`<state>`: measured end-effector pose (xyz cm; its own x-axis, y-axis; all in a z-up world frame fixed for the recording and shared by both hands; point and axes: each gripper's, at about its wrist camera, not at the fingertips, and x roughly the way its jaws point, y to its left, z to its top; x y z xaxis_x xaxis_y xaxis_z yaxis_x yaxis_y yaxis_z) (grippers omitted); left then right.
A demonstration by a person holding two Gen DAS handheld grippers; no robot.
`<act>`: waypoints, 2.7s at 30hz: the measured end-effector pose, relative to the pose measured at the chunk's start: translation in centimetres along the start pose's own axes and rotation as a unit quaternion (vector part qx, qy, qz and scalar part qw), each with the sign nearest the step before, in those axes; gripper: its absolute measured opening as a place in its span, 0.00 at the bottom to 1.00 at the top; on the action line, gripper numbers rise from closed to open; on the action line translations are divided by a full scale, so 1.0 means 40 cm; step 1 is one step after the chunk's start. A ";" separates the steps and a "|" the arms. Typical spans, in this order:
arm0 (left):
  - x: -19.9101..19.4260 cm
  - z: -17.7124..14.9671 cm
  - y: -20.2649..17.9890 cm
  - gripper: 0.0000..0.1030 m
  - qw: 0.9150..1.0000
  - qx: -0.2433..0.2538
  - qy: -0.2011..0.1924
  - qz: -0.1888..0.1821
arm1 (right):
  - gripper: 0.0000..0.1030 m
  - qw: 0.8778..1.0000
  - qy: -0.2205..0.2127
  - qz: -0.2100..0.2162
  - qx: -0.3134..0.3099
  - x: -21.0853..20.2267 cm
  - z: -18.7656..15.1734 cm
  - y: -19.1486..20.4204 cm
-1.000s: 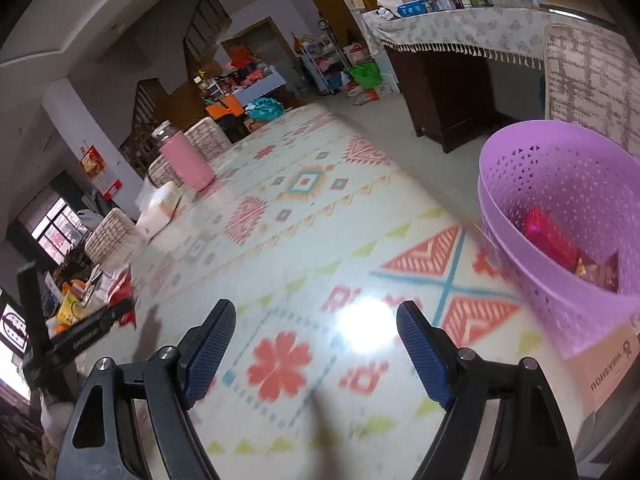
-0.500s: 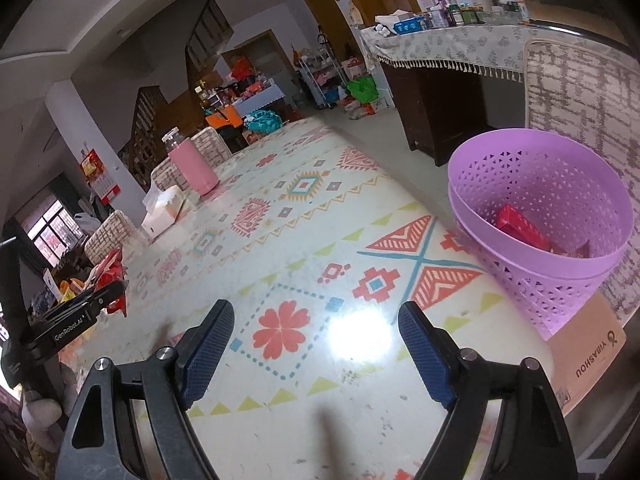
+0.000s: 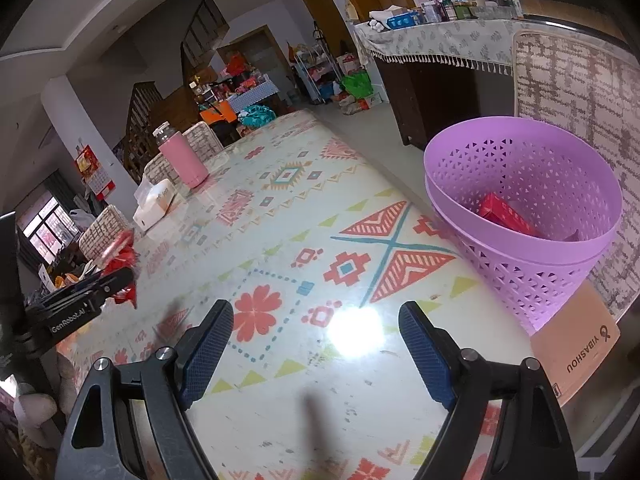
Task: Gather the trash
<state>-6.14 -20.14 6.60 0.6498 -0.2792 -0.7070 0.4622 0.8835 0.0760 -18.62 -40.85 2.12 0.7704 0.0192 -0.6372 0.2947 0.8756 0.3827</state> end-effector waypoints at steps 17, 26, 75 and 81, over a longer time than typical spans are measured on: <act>0.027 -0.011 0.004 0.59 1.000 -0.015 0.021 -0.005 | 0.86 1.000 0.011 0.010 0.009 0.013 -0.008 -0.023; 0.011 -0.020 0.012 0.64 0.999 -0.030 0.020 -0.010 | 0.86 1.000 0.003 0.007 0.000 -0.001 -0.009 -0.015; -0.408 -0.073 -0.215 0.99 0.970 -0.011 -0.244 -0.006 | 1.00 0.957 -0.212 -0.196 -0.037 -0.511 -0.125 -0.136; -0.397 -0.087 -0.261 1.00 0.976 0.005 -0.216 -0.029 | 1.00 0.958 -0.199 -0.205 -0.033 -0.511 -0.132 -0.140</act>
<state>-23.38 -23.62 14.59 0.8156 -0.4627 -0.3473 0.5098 0.8586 0.0533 -39.01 -43.60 9.46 0.7560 -0.5064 -0.4148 0.5921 0.7992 0.1036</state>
